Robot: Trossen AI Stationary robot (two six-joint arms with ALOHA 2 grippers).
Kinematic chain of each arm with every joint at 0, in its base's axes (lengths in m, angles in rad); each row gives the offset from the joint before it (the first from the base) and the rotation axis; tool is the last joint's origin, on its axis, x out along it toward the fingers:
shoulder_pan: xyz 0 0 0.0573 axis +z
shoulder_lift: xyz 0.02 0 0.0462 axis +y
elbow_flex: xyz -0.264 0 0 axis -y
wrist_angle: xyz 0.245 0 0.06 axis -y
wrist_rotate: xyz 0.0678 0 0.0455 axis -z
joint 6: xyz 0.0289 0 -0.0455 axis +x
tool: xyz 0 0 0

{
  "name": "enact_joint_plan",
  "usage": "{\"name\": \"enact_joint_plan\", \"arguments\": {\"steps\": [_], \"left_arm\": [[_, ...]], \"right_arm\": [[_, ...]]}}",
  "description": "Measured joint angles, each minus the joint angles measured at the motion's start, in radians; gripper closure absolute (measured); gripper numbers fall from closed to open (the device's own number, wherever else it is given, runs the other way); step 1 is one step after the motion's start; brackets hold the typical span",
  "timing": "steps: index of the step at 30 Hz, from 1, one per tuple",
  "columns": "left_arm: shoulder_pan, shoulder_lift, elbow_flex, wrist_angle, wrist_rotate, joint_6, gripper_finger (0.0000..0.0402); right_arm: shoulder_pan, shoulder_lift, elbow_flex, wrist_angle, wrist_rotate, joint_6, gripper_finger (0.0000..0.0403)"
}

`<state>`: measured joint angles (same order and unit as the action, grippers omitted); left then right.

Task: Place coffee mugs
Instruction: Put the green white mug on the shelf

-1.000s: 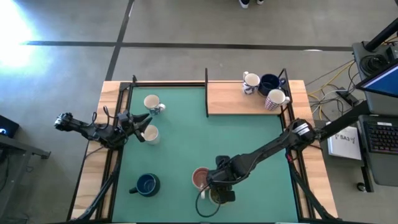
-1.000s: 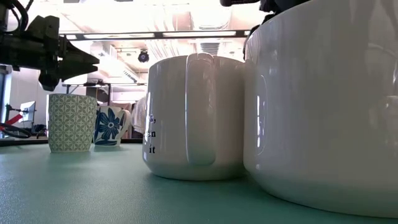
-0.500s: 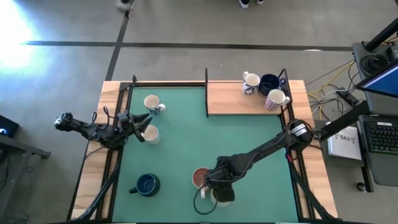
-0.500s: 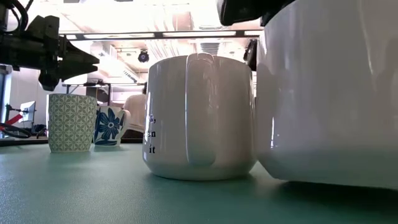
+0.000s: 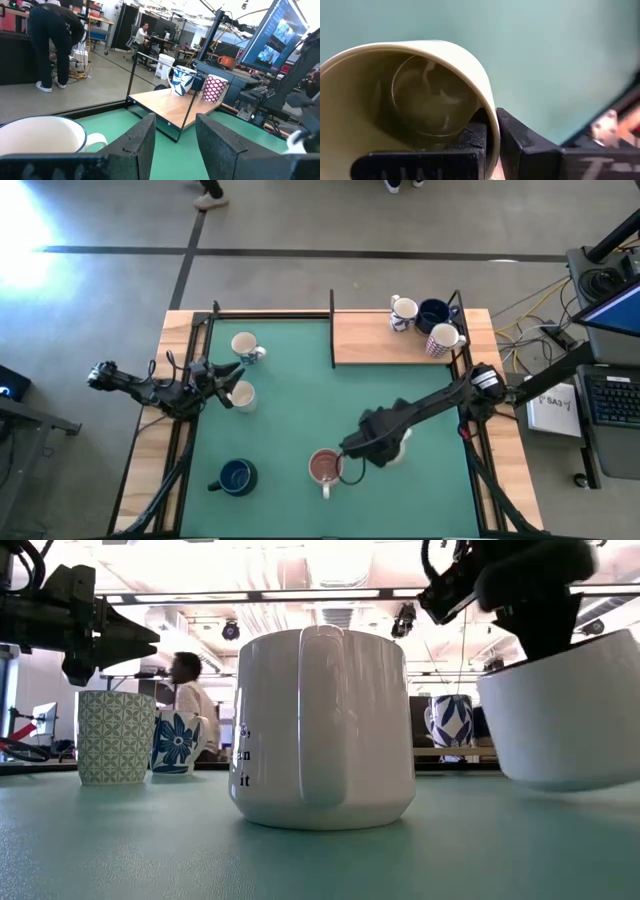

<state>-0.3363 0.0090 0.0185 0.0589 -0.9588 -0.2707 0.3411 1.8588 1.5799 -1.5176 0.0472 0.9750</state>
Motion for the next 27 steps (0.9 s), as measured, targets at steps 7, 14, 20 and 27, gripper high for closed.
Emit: {"name": "enact_joint_plan", "arguments": {"steps": [7, 14, 20, 27], "left_arm": [[0.000, 0.000, 0.000, 0.000, 0.000, 0.000, 0.0278], [0.000, 0.000, 0.000, 0.000, 0.000, 0.000, 0.0278], [0.000, 0.000, 0.000, 0.000, 0.000, 0.000, 0.0278], [0.000, 0.000, 0.000, 0.000, 0.000, 0.000, 0.0278]], "right_arm": [[-0.107, -0.006, -0.023, -0.008, 0.095, -0.026, 0.0389], [-0.253, -0.008, -0.059, 0.005, 0.117, -0.168, 0.0389], [-0.339, -0.023, -0.061, 0.113, 0.125, -0.258, 0.0389], [-0.383, -0.059, -0.060, 0.263, 0.136, -0.270, 0.0386]]}}
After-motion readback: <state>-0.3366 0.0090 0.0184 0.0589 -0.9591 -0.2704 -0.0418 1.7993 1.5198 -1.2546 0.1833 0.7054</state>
